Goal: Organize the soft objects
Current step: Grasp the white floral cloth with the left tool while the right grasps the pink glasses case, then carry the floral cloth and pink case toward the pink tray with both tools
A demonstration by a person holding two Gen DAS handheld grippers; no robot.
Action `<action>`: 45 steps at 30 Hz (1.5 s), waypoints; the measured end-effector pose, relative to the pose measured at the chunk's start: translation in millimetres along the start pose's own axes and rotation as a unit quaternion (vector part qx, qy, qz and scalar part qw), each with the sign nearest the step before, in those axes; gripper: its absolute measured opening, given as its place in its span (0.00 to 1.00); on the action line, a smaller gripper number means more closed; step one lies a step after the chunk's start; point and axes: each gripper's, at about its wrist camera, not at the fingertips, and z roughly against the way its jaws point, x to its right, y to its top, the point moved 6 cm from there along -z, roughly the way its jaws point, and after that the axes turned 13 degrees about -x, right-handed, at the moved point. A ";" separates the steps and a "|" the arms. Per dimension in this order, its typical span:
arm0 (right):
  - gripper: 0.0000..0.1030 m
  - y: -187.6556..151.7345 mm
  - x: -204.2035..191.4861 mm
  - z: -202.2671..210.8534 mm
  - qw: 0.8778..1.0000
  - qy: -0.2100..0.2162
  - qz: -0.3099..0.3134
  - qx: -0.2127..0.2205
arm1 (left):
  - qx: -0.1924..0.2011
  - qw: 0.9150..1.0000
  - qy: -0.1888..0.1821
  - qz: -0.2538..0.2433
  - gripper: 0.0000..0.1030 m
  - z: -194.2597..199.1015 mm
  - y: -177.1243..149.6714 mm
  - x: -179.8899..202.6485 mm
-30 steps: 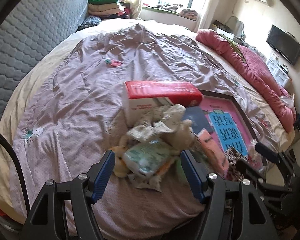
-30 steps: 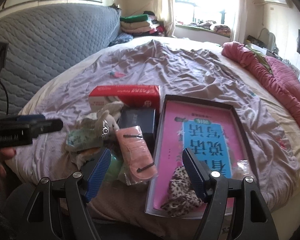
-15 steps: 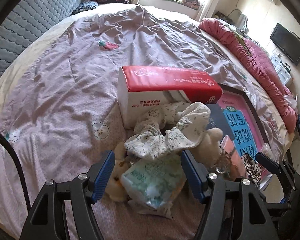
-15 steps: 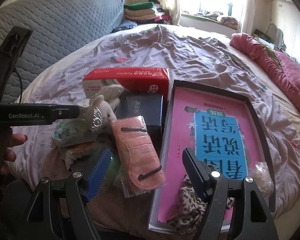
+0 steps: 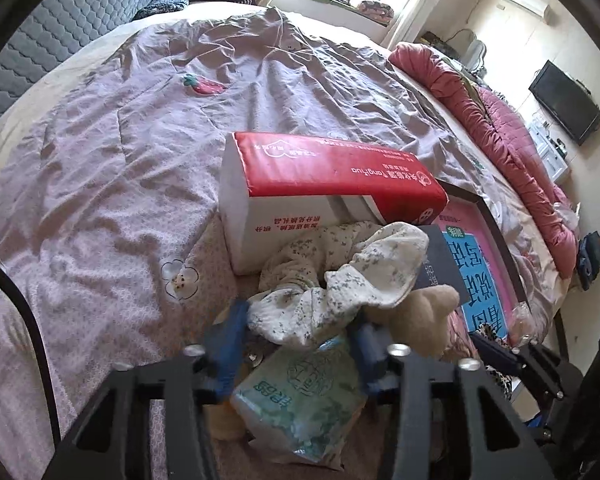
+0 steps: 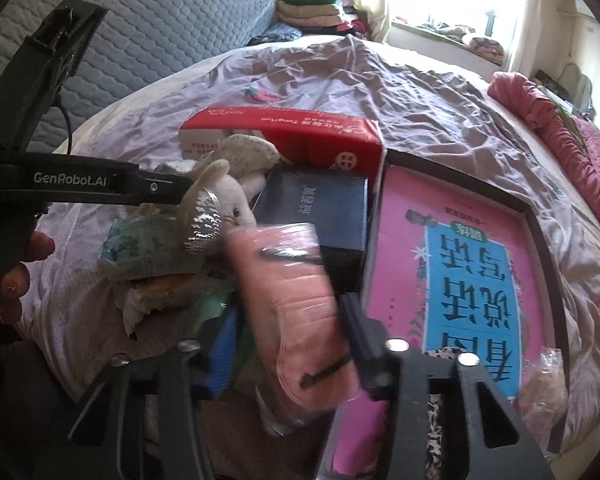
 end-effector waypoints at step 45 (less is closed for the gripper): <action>0.18 -4.0 35.0 118.5 0.989 0.060 -0.076 0.116 | 0.111 0.991 0.028 -0.066 0.11 108.3 -39.9 100.8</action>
